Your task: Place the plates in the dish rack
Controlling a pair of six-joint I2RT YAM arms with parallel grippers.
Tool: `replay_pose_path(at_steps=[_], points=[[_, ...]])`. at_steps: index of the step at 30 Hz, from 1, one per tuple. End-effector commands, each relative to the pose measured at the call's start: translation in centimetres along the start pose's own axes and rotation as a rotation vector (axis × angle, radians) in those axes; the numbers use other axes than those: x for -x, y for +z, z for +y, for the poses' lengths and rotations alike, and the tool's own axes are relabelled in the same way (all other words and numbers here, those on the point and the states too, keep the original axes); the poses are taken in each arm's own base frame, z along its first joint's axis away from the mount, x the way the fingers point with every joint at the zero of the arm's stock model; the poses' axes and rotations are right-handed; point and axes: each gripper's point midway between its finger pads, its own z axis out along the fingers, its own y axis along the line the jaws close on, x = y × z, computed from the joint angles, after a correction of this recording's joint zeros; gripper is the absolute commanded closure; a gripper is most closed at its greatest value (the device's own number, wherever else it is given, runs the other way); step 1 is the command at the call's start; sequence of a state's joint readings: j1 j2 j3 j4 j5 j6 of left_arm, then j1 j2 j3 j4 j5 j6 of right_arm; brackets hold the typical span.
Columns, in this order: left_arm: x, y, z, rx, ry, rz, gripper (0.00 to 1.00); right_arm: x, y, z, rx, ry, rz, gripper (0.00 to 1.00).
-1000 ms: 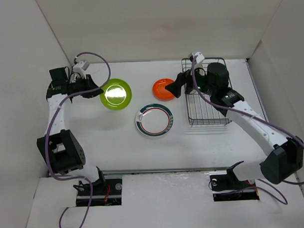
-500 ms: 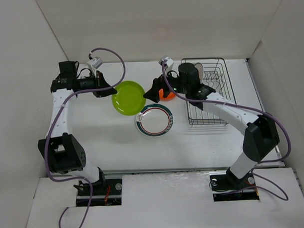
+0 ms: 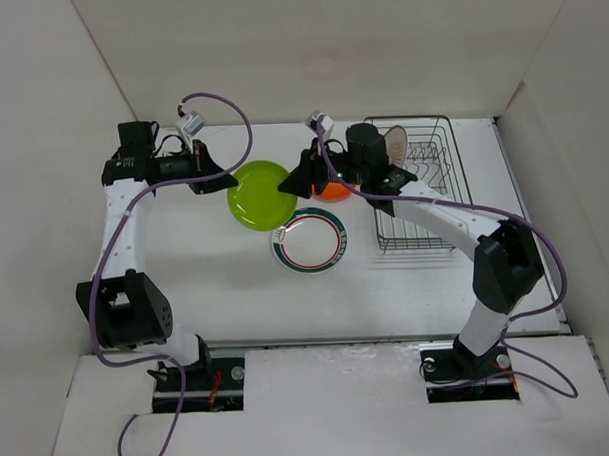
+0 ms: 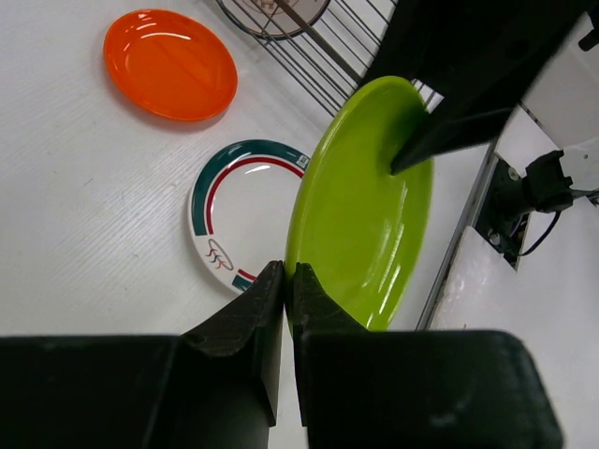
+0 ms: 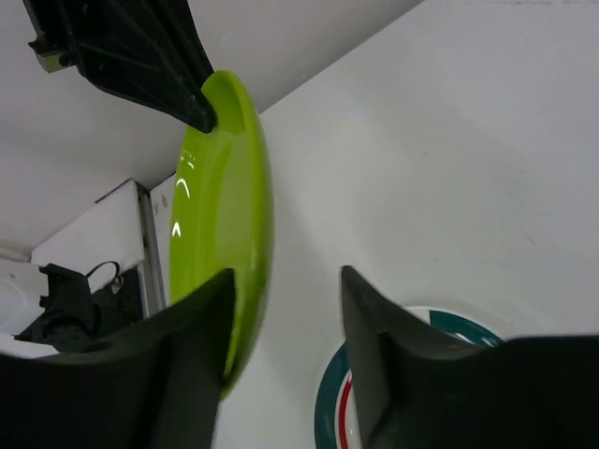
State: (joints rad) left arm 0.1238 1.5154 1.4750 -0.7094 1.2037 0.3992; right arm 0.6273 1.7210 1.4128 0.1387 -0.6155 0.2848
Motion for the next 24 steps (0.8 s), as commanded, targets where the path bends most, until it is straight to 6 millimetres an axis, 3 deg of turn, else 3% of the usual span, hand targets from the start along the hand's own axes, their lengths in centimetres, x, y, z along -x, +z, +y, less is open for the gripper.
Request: replay_pose_path(at_steps=[1,2,4,5,7,9,10,11,12,13,14,15,16,18,20,21,23,24], points=[[3.0,-1.1,-3.8,-0.069,0.109,-0.075,1.00,3.2,0.7,2.5,0.090,-0.038,-0.081,0.52],[3.1,-1.2,-4.1,-0.067,0.123,-0.080,1.00,2.7,0.9,2.2,0.087,-0.019,-0.071,0.74],[3.0,-1.2,-3.7,-0.040,0.118,-0.080,1.00,2.6,1.1,2.6,0.088,-0.010,-0.070,0.94],[2.5,-1.0,-3.3,-0.031,0.100,-0.076,1.00,2.6,1.1,2.6,0.088,0.000,-0.070,1.00],[3.0,-1.2,-2.7,0.024,0.120,-0.090,1.00,3.2,1.0,2.5,0.068,-0.003,-0.086,1.00],[2.6,-1.2,-2.3,0.051,0.092,-0.089,0.68,4.5,-0.1,2.7,0.046,-0.017,-0.120,1.00],[2.8,-1.2,-1.9,0.072,0.102,-0.091,0.53,5.0,-0.8,1.4,-0.003,-0.004,-0.140,1.00],[2.9,-1.2,-1.6,0.092,0.098,-0.092,0.17,5.5,-1.9,1.2,-0.030,0.000,-0.147,1.00],[2.5,-1.1,-1.5,0.091,0.077,-0.088,0.16,6.1,-2.7,0.4,-0.062,-0.005,-0.157,1.00],[2.9,-1.3,-1.3,0.116,0.096,-0.099,0.00,6.6,-3.7,-0.4,-0.103,-0.007,-0.167,1.00],[2.7,-1.4,-1.3,0.127,0.095,-0.098,0.00,7.6,-5.5,-3.0,-0.203,-0.004,-0.193,1.00],[2.6,-1.3,-0.9,0.141,0.098,-0.098,0.00,7.4,-6.8,-4.4,-0.270,0.011,-0.178,1.00],[2.9,-1.5,-0.9,0.157,0.102,-0.106,0.00,9.1,-8.8,-4.9,-0.325,-0.017,-0.210,1.00],[2.8,-1.7,-0.2,0.205,0.108,-0.114,0.00,10.8,-13.0,-8.5,-0.497,-0.029,-0.249,1.00],[2.9,-1.9,0.3,0.242,0.108,-0.122,0.00,11.7,-16.7,-10.2,-0.627,-0.051,-0.259,1.00],[2.9,-1.9,0.3,0.243,0.108,-0.122,0.00,12.3,-19.6,-12.3,-0.721,-0.055,-0.278,1.00],[2.6,-1.9,0.5,0.257,0.096,-0.115,0.00,13.2,-23.1,-13.4,-0.805,-0.074,-0.302,1.00],[2.6,-2.0,0.5,0.258,0.108,-0.113,0.00,13.4,-26.0,-14.9,-0.873,-0.065,-0.325,1.00]])
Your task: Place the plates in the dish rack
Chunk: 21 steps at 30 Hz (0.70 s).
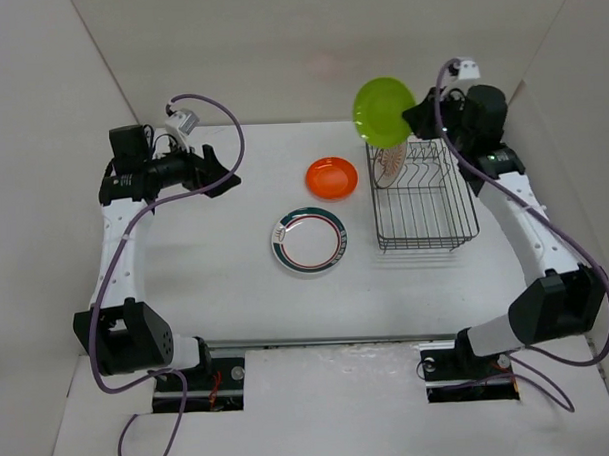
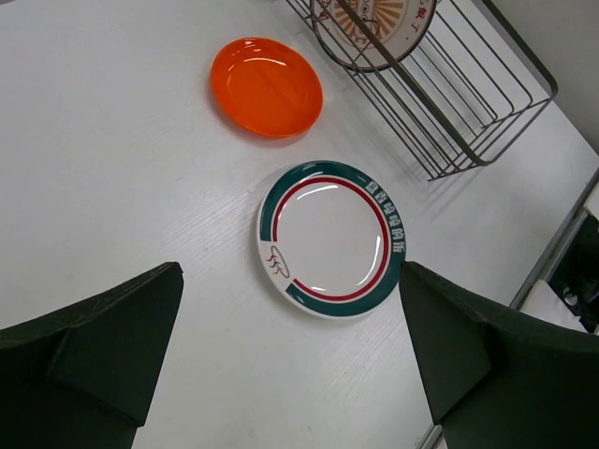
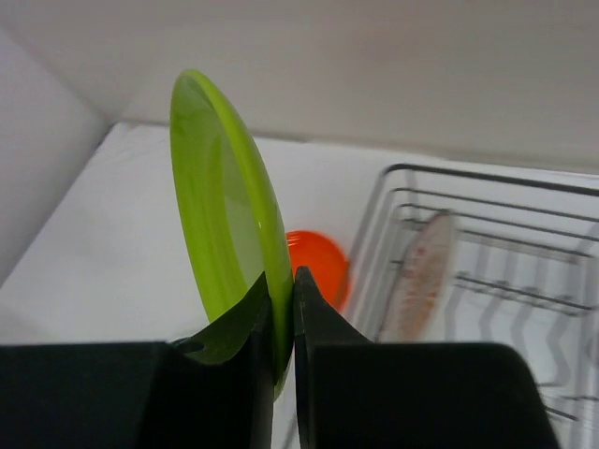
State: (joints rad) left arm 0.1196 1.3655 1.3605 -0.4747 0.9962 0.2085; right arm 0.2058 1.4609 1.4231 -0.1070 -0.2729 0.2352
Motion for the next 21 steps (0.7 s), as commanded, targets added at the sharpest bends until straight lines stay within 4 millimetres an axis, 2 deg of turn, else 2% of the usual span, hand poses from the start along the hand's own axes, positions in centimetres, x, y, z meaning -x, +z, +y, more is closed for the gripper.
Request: replay_pose_path(at_steps=[1,3,4,7,10,16,17,18,21], points=[[1.0,-0.6,-0.4,0.028,0.049,-0.034,0.00,4.4,-3.5,-5.6,-0.184,-0.066,-0.095,1.00],[0.8,-0.6,-0.4,0.027,0.051,-0.028,0.00,5.0,-4.6,-7.8,-0.235,-0.063,-0.118,1.00],[0.8,-0.6,-0.4,0.027,0.062,-0.028,0.00,5.2,-5.3,-10.0,-0.298,-0.058,-0.135,1.00],[0.6,-0.7,-0.2,0.035,0.063,-0.021,0.00,5.5,-6.2,-13.1,-0.405,-0.093,-0.139,1.00],[0.6,-0.7,-0.2,0.035,0.063,-0.021,0.00,4.4,-5.7,-16.8,-0.518,-0.130,-0.102,1.00],[0.0,-0.5,0.0,0.034,0.059,-0.010,0.00,2.9,-5.5,-20.4,-0.627,-0.133,-0.115,1.00],[-0.2,-0.5,-0.1,0.033,0.052,-0.005,0.00,3.2,-5.7,-20.5,-0.639,-0.135,-0.126,1.00],[-0.2,-0.5,-0.1,0.033,0.052,-0.005,0.00,2.3,-5.9,-21.7,-0.680,-0.127,-0.110,1.00],[-0.2,-0.5,-0.2,0.024,0.052,-0.006,0.00,1.9,-5.6,-22.4,-0.703,-0.124,-0.103,1.00]])
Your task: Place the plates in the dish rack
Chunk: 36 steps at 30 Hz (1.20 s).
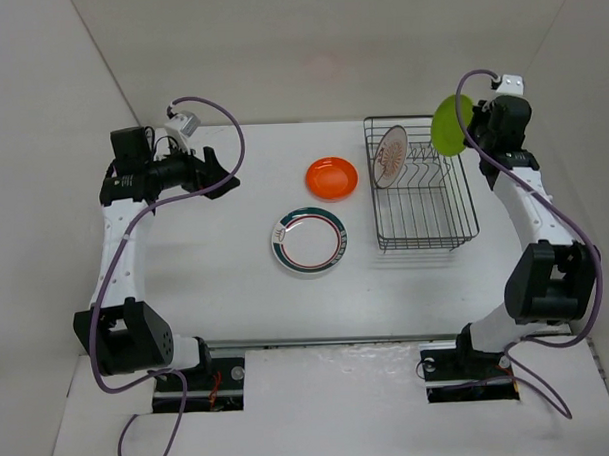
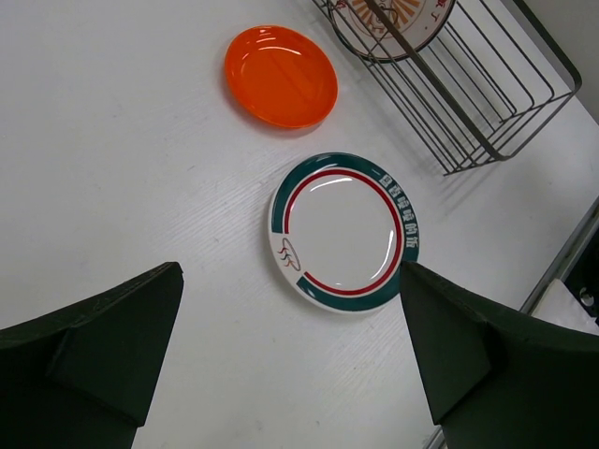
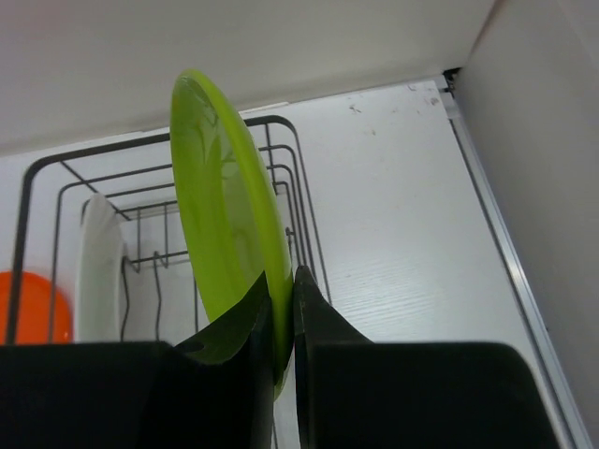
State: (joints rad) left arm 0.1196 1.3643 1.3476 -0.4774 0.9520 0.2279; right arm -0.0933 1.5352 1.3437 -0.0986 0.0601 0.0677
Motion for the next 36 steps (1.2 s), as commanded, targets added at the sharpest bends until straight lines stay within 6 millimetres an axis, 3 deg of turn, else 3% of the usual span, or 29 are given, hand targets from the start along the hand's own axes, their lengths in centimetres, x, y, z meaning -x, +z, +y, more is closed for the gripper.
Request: replay_pose_path(at_steps=[1,9,18,36], points=[[0.4,-0.6,-1.1,-0.018,0.044,-0.022,0.00,3.7,0.0,-1.7,-0.082,0.001,-0.134,1.00],[0.1,-0.4,-1.0,-0.029,0.048,-0.013,0.00,0.7,2.1,-3.1,-0.137,0.000,-0.080,1.00],[-0.3,-0.2,-1.1,-0.049,0.033,-0.006,0.00,-0.3,3.2,-3.5,-0.157,-0.012,-0.064,1.00],[-1.1,0.2,-1.1,-0.080,0.020,0.011,0.00,-5.0,5.4,-3.8,-0.165,-0.034,0.039,1.00]])
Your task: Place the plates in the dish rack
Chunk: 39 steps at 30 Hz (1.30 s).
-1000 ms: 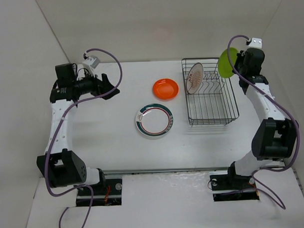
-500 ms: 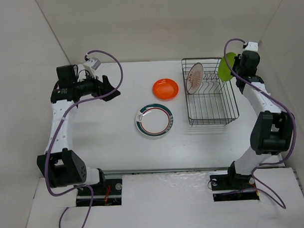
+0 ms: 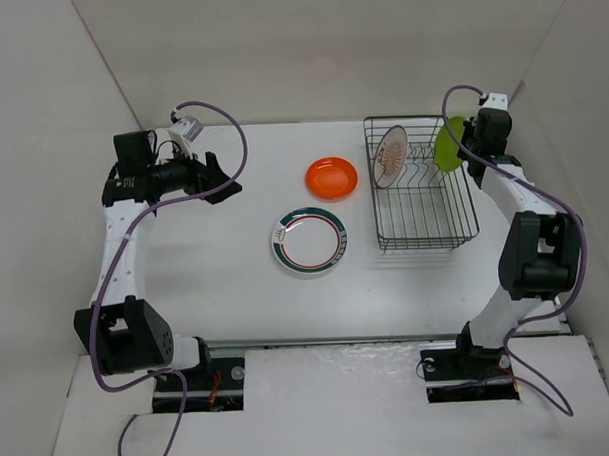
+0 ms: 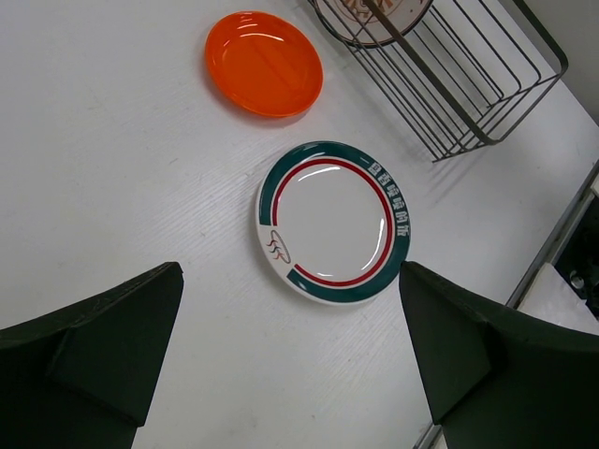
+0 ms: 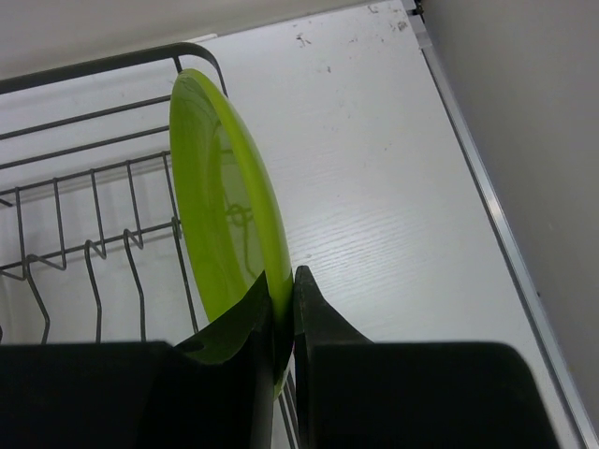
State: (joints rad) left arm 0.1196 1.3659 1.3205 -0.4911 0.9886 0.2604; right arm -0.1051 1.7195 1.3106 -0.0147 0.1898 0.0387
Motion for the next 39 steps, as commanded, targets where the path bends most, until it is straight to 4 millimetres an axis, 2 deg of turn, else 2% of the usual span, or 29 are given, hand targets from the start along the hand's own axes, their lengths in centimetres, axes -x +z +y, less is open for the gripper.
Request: replay_pose_path(at_steps=[1,3,8,9,15,18,19,21,22,25,29,33,34,36,37,38,39], points=[[0.0,0.0,-0.7,-0.040,0.022,-0.007,0.00,2.2,0.1,-0.5,-0.016,0.014,-0.082,1.00],[-0.1,0.2,-0.5,-0.041,0.015,-0.002,0.00,1.4,0.4,-0.4,-0.008,0.011,-0.064,1.00],[-0.3,0.2,-0.7,-0.052,0.024,0.001,0.00,1.0,0.7,0.0,0.012,0.008,-0.053,1.00],[-0.3,0.2,-0.7,-0.052,0.024,0.001,0.00,0.2,0.9,0.0,0.011,0.004,-0.032,1.00],[-0.4,0.1,-0.7,-0.054,0.026,0.006,0.00,-0.4,1.3,-0.1,-0.002,0.008,-0.003,1.00],[-0.6,0.3,-0.6,-0.064,0.018,0.009,0.00,-0.1,1.2,-0.1,-0.002,0.009,-0.004,0.93],[-0.7,0.3,-0.7,-0.065,0.021,0.013,0.00,-0.1,1.2,-0.1,-0.002,0.009,-0.004,0.84],[-0.7,0.3,-0.7,-0.065,0.021,0.013,0.00,-0.7,1.4,-0.1,-0.003,0.005,0.014,0.83],[-0.7,0.3,-0.7,-0.065,0.021,0.013,0.00,-0.3,1.4,-0.1,-0.002,0.007,0.005,0.83],[-0.7,0.3,-0.7,-0.065,0.021,0.013,0.00,-0.3,1.4,0.1,0.008,0.007,0.005,0.65],[-0.9,0.5,-0.5,-0.066,0.013,0.019,0.00,-0.5,1.3,0.6,0.016,0.001,0.014,0.62],[-0.9,0.5,-0.5,-0.066,0.013,0.019,0.00,0.3,1.0,1.1,0.026,0.010,-0.004,0.48],[-1.1,0.6,-0.3,-0.067,0.006,0.024,0.00,0.0,0.9,1.1,0.025,0.008,0.007,0.48],[-1.1,0.6,-0.1,-0.058,0.006,0.026,0.00,1.1,0.3,0.9,0.016,0.021,-0.013,0.43],[-1.3,0.8,0.1,-0.059,-0.001,0.031,0.00,1.1,0.3,0.9,0.016,0.021,-0.013,0.32],[-0.9,0.7,0.1,-0.058,0.006,0.026,0.00,1.4,0.0,0.6,0.002,0.022,-0.016,0.30],[-0.9,0.7,0.1,-0.058,0.006,0.026,0.00,1.6,-0.1,0.3,-0.010,0.022,-0.017,0.20]])
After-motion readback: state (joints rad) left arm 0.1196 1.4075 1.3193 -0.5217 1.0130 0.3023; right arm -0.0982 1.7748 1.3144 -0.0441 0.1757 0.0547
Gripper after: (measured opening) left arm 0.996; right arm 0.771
